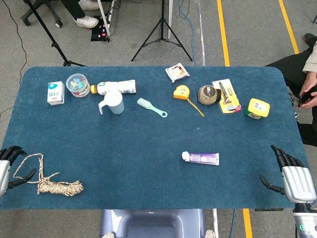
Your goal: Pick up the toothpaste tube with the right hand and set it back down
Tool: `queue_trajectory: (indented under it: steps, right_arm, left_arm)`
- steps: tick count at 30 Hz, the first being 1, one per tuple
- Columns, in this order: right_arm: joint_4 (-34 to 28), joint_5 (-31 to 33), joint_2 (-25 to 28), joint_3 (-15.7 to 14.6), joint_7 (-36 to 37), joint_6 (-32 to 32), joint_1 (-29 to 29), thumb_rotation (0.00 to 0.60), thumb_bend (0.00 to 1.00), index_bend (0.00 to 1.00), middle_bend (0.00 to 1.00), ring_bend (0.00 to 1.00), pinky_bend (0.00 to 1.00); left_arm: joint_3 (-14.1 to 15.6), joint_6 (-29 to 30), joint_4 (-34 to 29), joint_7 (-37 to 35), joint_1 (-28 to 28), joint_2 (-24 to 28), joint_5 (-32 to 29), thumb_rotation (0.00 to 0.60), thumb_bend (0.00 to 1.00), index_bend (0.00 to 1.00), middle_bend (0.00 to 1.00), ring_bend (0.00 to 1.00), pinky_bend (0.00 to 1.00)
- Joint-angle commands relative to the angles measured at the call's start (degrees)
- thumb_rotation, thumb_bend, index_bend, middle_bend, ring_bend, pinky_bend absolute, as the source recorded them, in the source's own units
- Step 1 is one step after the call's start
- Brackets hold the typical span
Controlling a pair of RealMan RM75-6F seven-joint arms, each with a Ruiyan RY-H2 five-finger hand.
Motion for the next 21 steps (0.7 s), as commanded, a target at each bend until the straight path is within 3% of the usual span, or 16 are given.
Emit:
queue_trajectory:
  steps: [1,21]
  right_arm:
    - [0.0,0.2,0.0,0.1,0.1,-0.1,0.0,0.367,0.34,0.03,0.18,0.26,0.3]
    - [0.5,-0.4,-0.7,0.1,1.9,-1.1,0.7,0.37,0.34,0.04,0.2,0.27,0.31]
  left_arm:
    - [0.0,-0.1,0.0,0.1,-0.1,0.0,0.0,0.408,0.2,0.36,0.3,0.28,0.35]
    - [-0.7,-0.2,-1.2,0.8,-0.8,0.6,0.4,0.409,0.2,0.36,0.3,0.28,0.35]
